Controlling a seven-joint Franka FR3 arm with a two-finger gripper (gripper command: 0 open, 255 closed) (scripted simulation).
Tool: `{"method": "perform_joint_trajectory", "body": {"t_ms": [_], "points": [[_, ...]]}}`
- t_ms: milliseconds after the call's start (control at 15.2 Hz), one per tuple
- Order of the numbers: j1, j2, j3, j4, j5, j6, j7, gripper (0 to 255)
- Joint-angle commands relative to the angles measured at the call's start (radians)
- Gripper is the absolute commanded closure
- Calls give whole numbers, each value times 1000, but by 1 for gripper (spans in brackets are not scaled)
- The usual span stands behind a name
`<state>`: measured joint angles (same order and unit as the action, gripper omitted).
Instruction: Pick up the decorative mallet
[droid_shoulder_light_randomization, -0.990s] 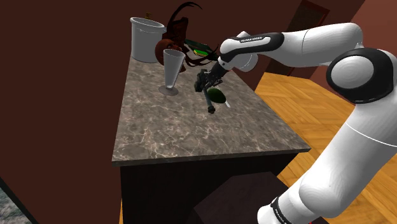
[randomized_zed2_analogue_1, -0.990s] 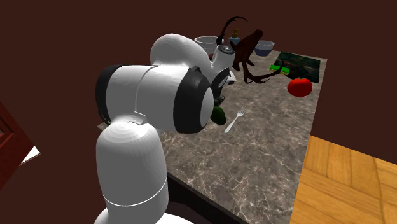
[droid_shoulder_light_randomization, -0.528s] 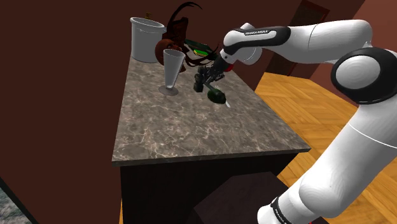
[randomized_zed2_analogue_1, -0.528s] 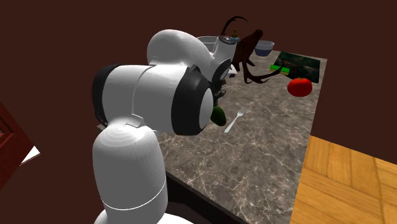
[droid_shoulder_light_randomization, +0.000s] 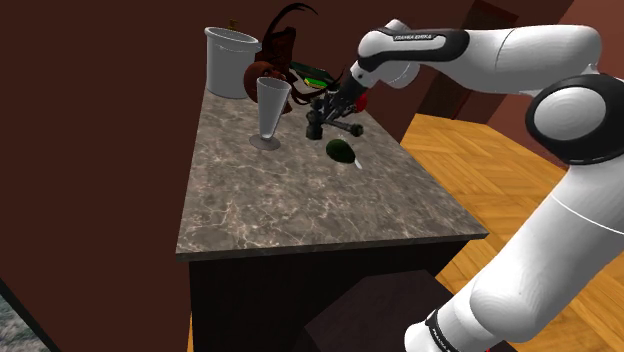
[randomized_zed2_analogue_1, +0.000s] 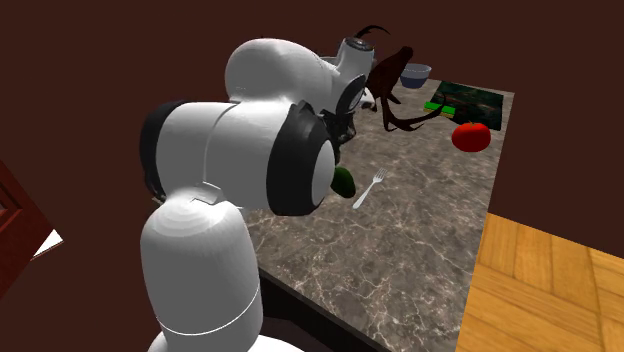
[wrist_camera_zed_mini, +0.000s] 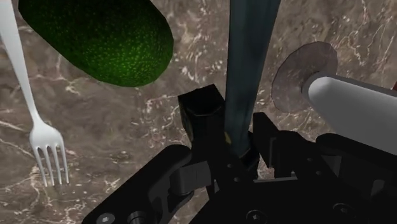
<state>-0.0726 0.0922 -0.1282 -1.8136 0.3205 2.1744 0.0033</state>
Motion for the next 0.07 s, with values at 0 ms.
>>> {"method": "perform_joint_trajectory", "body": {"t_ms": [0], "points": [[0, -1, 0, 6, -2, -6, 2, 255]]}}
